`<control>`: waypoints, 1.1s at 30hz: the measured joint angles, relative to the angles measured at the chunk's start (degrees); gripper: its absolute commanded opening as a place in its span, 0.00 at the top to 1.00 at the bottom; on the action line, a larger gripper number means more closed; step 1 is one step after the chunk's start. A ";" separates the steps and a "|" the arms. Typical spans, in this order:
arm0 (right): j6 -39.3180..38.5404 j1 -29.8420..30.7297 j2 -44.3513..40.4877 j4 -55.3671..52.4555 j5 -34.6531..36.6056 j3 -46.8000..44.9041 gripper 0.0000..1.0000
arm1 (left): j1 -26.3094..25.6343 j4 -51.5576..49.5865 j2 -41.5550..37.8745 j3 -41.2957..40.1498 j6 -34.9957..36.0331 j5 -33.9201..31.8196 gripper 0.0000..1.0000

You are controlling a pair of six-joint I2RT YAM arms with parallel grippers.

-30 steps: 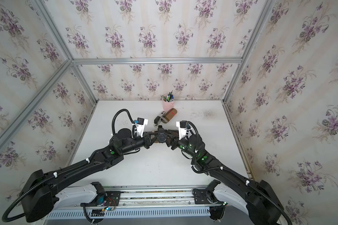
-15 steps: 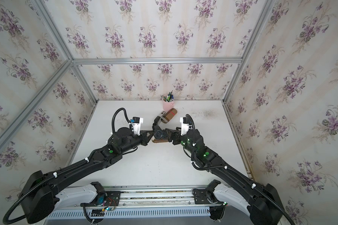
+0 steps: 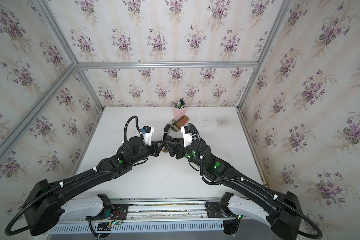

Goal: Place watch on stand
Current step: Pick up the watch at the center of the board.

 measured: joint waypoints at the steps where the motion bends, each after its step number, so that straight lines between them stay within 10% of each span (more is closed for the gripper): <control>1: -0.24 0.46 0.70 -0.28 0.44 0.37 0.23 | -0.11 0.00 0.00 0.00 0.04 0.00 1.00; 27: -3.48 3.04 6.54 -6.56 5.35 4.76 0.62 | -0.83 -0.94 -0.81 0.04 0.70 -0.68 0.98; 33: -3.54 2.99 6.16 -6.84 5.25 5.05 0.60 | -0.90 -2.10 -1.33 0.07 0.83 -1.75 0.70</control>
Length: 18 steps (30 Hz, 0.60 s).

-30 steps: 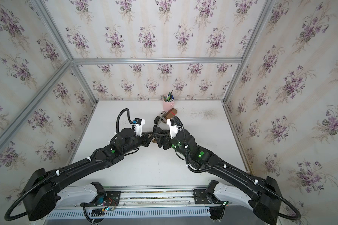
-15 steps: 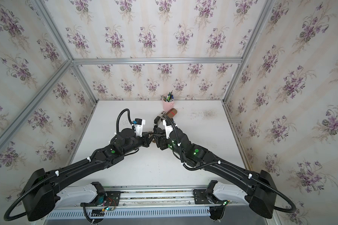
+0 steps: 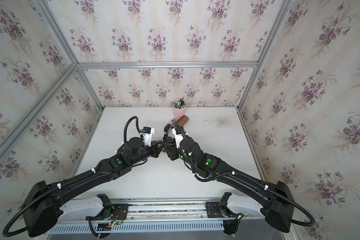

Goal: Place watch on stand
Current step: Pick up the watch at the center of the board.

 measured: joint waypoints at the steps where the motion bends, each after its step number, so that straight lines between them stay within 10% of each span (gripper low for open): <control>1: -0.04 -0.17 -0.28 -0.33 0.20 0.13 0.60 | 0.07 -0.42 -0.28 -0.02 -0.15 -0.59 0.66; 8: 0.13 -7.43 -4.00 -2.36 -1.42 -0.57 0.60 | 1.09 -2.45 -4.11 -1.36 -0.61 -4.37 0.39; 18: -0.63 -28.94 -3.74 -5.11 -9.94 -3.23 0.60 | 13.92 -11.78 -8.33 -2.99 -0.85 -4.83 0.37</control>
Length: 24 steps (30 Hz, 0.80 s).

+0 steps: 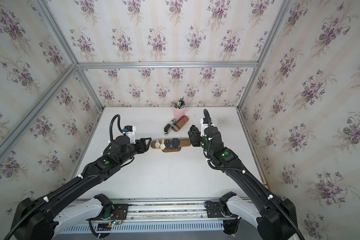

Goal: Place watch on stand
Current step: Pick up the watch at the center of the board, then place the watch on the stand.

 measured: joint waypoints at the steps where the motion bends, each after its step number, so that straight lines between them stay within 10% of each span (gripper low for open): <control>1: -0.39 -1.51 0.55 -0.52 -0.15 -0.26 0.60 | 2.10 -1.16 0.11 -0.15 0.00 0.98 0.37; 11: -3.56 -5.40 6.54 -0.94 -1.01 -2.29 0.60 | 12.83 -5.25 3.08 -2.43 -0.24 7.50 0.22; 24: -5.09 -5.84 17.57 3.45 -3.87 -1.62 0.60 | 14.40 1.86 15.23 -0.33 -0.15 18.82 0.11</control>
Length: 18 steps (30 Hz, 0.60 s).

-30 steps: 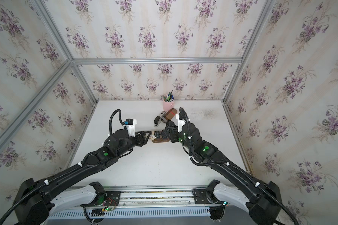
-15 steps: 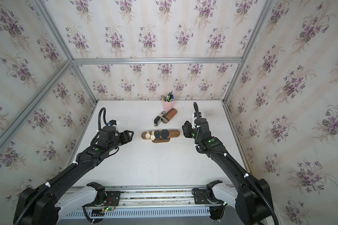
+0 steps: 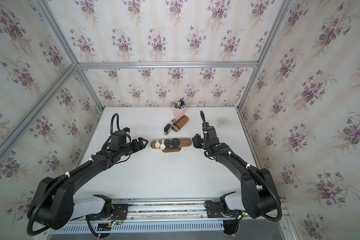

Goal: Place watch on stand
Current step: Place the watch on the stand.

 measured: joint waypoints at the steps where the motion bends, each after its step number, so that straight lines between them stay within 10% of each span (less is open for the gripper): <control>1: -0.07 0.00 0.42 0.26 -0.44 0.15 0.60 | 0.00 0.74 0.66 0.00 -0.02 0.63 0.11; 18: -2.47 2.71 5.77 1.29 -2.56 3.08 0.60 | -3.17 9.88 11.13 2.95 -1.16 7.63 0.25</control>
